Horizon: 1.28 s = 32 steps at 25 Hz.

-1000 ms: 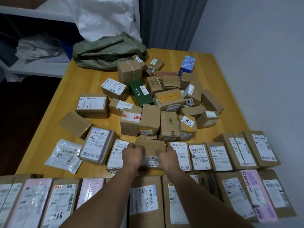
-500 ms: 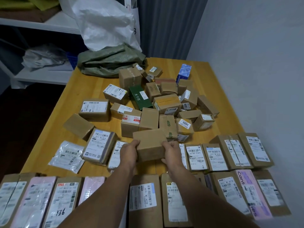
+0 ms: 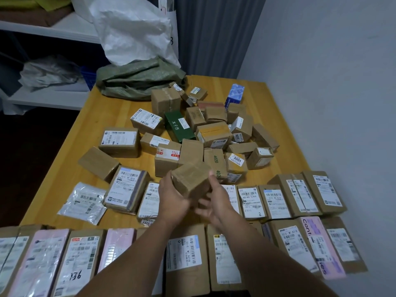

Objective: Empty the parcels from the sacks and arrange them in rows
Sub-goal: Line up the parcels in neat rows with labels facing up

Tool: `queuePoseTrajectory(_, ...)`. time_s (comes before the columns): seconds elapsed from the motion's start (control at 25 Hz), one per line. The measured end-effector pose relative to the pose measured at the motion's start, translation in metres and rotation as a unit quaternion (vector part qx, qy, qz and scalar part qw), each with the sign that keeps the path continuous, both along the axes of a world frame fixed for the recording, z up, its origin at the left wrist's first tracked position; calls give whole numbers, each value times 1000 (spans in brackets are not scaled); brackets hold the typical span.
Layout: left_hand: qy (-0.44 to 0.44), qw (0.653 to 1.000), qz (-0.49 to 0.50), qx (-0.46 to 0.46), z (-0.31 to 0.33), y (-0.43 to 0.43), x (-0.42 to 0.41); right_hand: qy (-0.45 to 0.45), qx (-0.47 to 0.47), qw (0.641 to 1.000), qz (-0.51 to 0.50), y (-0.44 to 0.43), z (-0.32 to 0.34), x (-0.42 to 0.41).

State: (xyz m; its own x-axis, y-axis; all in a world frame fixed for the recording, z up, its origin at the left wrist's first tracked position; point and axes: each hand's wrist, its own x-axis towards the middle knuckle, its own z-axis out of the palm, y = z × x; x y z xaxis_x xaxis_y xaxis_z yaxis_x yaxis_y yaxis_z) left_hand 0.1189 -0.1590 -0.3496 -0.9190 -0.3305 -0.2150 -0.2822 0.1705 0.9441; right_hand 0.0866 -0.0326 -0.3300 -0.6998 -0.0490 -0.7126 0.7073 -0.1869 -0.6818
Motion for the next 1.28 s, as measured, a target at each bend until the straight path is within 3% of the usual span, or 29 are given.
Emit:
queuePoseTrajectory(0.08, 42, 992, -58, -100, 5, 10, 4, -16, -34, 999, 23, -8, -3, 4)
queuePoseTrajectory(0.16, 64, 983, -120, -124, 6, 13, 6, -4, -51, 999, -1, -7, -8, 7)
queuePoseTrajectory(0.24, 72, 989, -128, -34, 6, 9, 9, 1, -85, 996, -31, 1, -11, 9)
queuePoseTrajectory(0.36, 25, 983, 37, 176, 6, -1, 6, -3, -124, 992, -37, 12, -9, 15)
queuePoseTrajectory(0.44, -18, 972, 77, 221, 3, -5, 4, 0, -132, 990, -44, 14, -9, 17)
queuePoseTrajectory(0.64, -105, 920, 9, 378, 8, -3, 9, 6, -137, 990, -27, 15, -11, 30)
queuePoseTrajectory(0.76, -144, 896, 33, 418, 0, -2, 11, -5, -84, 996, -9, 17, -16, 35)
queuePoseTrajectory(0.96, -191, 926, 48, 322, -21, 6, 2, 0, 115, 993, 2, 36, -24, 28)
queuePoseTrajectory(1.12, -264, 944, 23, 195, -42, 18, -4, -14, 116, 993, -12, 54, -36, 21)
queuePoseTrajectory(1.28, -293, 949, 24, 116, -41, 32, -15, 9, 176, 984, 8, 68, -48, 9)
